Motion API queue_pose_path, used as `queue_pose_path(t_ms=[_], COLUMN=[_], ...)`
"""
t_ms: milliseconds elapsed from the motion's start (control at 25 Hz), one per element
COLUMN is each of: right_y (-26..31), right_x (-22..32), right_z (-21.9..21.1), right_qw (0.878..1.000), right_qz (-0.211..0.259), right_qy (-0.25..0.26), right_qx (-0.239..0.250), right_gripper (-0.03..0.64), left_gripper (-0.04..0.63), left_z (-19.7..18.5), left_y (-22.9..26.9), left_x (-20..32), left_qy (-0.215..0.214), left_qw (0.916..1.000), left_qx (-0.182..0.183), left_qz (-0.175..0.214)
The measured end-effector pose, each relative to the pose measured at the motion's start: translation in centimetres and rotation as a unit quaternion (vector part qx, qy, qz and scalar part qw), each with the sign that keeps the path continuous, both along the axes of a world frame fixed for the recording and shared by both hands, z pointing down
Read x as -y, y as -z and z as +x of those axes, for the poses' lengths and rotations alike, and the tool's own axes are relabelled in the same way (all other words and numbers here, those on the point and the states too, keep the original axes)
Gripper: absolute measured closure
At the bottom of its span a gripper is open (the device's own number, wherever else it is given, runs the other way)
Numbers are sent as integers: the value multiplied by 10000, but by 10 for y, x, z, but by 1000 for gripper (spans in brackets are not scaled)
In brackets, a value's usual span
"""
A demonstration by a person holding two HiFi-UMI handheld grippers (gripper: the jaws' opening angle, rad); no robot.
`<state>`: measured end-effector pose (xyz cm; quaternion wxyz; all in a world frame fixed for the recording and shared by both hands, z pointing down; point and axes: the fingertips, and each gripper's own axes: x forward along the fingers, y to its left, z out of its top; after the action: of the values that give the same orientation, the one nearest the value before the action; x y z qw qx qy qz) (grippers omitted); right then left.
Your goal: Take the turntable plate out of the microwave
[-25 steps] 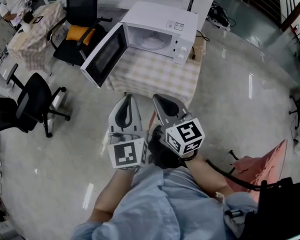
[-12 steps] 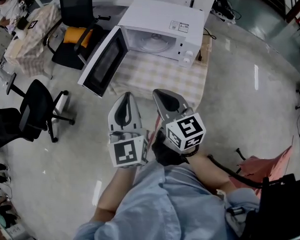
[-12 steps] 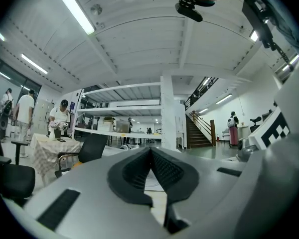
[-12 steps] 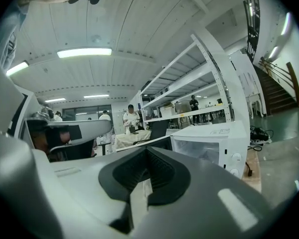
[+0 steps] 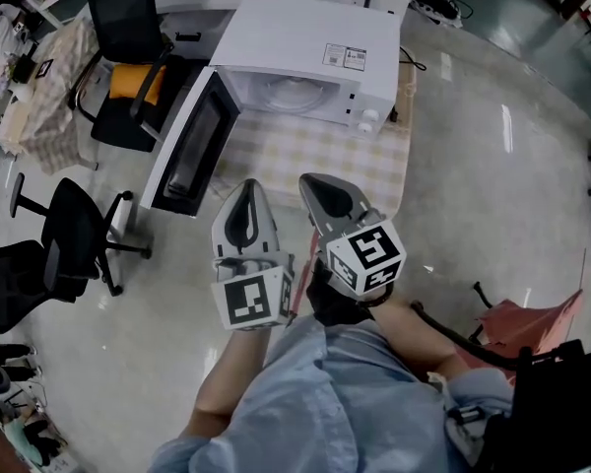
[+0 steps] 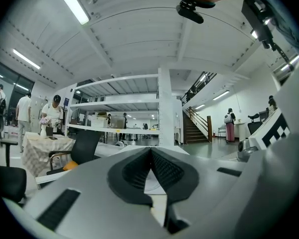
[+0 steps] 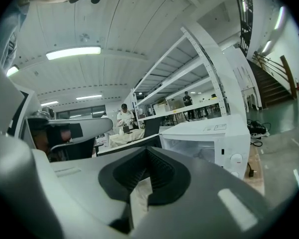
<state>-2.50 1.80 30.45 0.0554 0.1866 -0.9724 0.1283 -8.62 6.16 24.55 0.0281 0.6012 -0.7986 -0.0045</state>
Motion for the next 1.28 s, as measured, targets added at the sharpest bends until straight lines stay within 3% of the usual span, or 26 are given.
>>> queue_pose_path(t_ms=[520,1040,1280], right_y=[-15,7,10], right_x=[89,109,115], right_z=[13,8,0], right_qw=[9972,9956,9949], right_qz=[-302,-85,117], right_qy=[-641,-755,-864], right_qx=[217,547,512], right_gripper=[624,624,624], left_gripper=[588,588,588], left_z=[21,25,15], left_y=[-15,10,7], left_x=[106,125,131], left_qy=[-844,-1050,-1149], left_qw=[9954,9925,9917], left_qx=[276,613,573], left_qz=[-351,-107,55])
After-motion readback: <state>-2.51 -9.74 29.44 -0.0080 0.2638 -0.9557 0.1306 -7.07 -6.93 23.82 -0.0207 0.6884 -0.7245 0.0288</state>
